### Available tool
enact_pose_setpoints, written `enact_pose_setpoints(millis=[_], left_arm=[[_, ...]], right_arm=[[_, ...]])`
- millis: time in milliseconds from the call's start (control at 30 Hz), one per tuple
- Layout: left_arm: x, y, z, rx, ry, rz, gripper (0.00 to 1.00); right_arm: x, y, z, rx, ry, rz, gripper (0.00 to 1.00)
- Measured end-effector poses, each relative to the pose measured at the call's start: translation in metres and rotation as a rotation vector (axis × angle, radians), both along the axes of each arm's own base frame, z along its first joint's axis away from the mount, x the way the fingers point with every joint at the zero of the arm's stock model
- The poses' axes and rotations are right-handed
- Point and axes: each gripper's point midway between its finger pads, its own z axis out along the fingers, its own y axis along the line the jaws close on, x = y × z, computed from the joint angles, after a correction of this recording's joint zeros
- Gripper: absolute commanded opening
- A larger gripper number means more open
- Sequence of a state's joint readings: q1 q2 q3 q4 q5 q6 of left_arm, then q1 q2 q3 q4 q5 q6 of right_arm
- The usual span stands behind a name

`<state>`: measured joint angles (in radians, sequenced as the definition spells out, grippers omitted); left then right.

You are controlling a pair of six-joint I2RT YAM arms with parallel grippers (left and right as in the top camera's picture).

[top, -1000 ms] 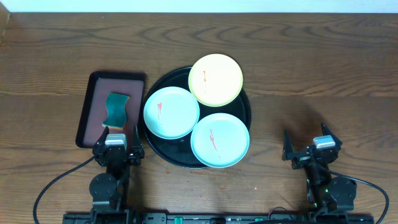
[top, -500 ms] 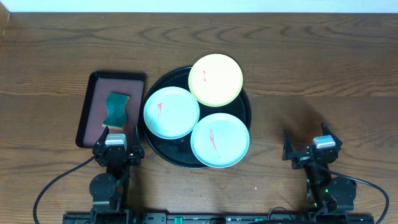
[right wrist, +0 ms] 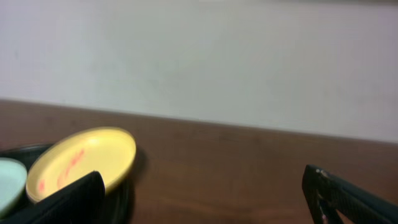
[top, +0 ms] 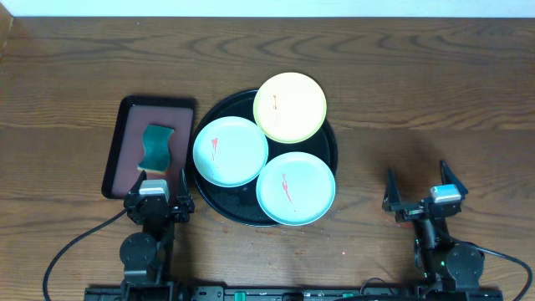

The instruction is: Clean dirty plates on tray and stack at the side

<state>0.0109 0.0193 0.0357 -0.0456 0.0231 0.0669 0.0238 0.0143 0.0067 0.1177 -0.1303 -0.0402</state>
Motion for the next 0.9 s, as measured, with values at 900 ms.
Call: enact_pose_setpoints(millis=[900], left_arm=[[0.058, -0.018, 0.075, -0.097, 0.622, -0.079, 0.75]], right_arm=[[0.079, 0.007, 0.08, 0.002, 0.275, 0.032, 0.99]])
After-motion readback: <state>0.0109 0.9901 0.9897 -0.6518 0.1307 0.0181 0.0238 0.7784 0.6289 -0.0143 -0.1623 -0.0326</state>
